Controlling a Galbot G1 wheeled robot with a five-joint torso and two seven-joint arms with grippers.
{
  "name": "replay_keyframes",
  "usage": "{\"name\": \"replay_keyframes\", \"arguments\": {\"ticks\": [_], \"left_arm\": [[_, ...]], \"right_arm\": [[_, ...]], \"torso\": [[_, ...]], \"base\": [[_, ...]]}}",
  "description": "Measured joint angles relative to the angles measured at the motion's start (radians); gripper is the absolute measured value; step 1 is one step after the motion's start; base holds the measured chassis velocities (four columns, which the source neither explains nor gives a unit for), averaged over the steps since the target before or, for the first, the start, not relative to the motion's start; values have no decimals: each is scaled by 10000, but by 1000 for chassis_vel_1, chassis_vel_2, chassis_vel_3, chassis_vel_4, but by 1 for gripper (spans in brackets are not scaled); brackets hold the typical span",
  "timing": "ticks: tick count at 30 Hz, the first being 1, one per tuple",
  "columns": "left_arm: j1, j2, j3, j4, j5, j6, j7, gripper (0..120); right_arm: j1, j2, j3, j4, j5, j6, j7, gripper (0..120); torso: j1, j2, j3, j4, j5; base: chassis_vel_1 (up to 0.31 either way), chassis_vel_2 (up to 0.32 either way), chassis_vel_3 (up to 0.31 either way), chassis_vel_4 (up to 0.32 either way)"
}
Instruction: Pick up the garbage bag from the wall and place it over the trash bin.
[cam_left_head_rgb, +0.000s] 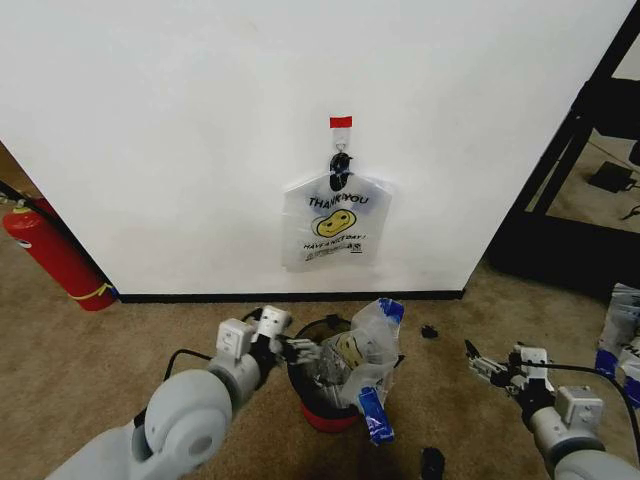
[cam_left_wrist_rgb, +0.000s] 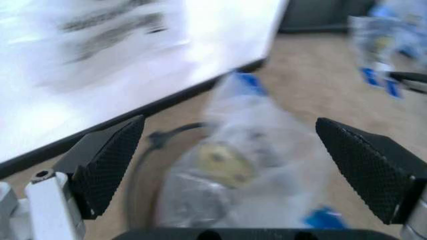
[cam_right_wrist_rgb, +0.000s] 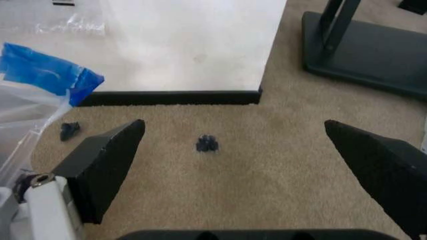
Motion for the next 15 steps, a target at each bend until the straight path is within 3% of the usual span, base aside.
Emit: {"name": "replay_keyframes", "arguments": {"ticks": [3, 6, 11, 15], "left_arm": [[-1083, 57, 1654, 134, -78, 6, 139, 100], [-2591, -355, 3437, 828, -193, 141, 99, 100], [-3659, -921, 4763, 1981, -188, 277, -128, 100], [-3887, -1104, 5155, 2596, -65, 306, -271, 100]], "right_arm": [[-31, 229, -4, 119, -135, -24, 47, 100], [4, 369, -5, 56, -177, -23, 58, 100], [67, 403, -1, -93, -145, 28, 31, 100], [9, 466, 23, -63, -129, 42, 8, 100]], "torso": [[0, 0, 0, 0, -4], [0, 0, 0, 0, -2], [2, 0, 1, -1, 0], [2, 0, 1, 3, -3]], "base": [[0, 0, 0, 0], [0, 0, 0, 0], [0, 0, 0, 0], [0, 0, 0, 0]]}}
